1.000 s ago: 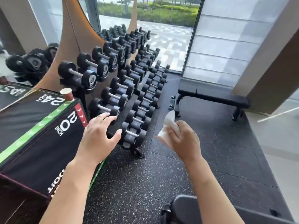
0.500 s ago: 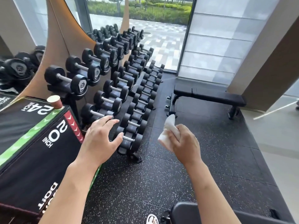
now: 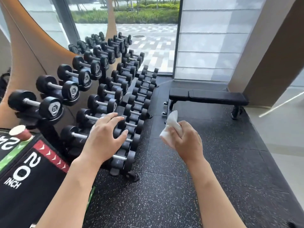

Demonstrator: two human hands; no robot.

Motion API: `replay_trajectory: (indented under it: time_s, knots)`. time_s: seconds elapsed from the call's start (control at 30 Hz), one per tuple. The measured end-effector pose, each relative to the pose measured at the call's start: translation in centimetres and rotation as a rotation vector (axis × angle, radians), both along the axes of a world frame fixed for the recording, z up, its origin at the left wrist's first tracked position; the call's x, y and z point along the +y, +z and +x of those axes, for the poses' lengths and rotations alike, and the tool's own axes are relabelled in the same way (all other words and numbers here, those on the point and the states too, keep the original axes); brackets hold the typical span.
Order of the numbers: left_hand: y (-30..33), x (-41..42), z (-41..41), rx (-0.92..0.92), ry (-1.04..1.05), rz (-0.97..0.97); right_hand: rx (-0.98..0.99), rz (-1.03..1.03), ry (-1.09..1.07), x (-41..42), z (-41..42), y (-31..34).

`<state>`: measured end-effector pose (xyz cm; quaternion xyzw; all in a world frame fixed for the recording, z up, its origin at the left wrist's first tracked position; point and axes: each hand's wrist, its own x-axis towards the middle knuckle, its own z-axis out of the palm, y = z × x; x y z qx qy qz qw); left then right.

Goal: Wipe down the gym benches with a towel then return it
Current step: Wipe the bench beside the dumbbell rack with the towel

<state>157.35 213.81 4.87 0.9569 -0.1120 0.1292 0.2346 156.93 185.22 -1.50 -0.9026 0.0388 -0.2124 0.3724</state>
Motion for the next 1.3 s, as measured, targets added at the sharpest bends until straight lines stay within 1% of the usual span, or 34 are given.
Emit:
replay_trajectory:
  time_s: [0.1,0.47,0.57,0.67,0.93,1.17,1.3]
  knots:
    - [0.1,-2.9,2.9,0.004,-0.035,-0.016,0.008,0.009,-0.021,-2.8,1.4,-0.4]
    - [-1.0,-12.0,14.5,0.023,-0.196,-0.027,0.01,0.006,-0.216,-11.0,7.8,-2.3]
    - [-1.9,-14.4,18.3,0.014,-0.259,0.007,0.011,-0.041,-0.267,-12.9,9.7,-2.4]
    - [-2.9,-16.7,22.6,0.01,-0.336,0.048,0.009,-0.136,-0.313,-14.6,12.1,-2.1]
    - [-4.9,-22.1,35.1,0.027,-0.498,0.043,0.05,-0.254,-0.431,-17.5,21.1,-1.6]
    - [-6.0,-24.6,43.0,0.074,-0.563,-0.006,0.115,-0.316,-0.491,-18.4,28.3,-2.5]
    - [-6.1,-25.6,46.4,0.101,-0.559,-0.057,0.122,-0.322,-0.476,-19.0,32.0,-2.2]
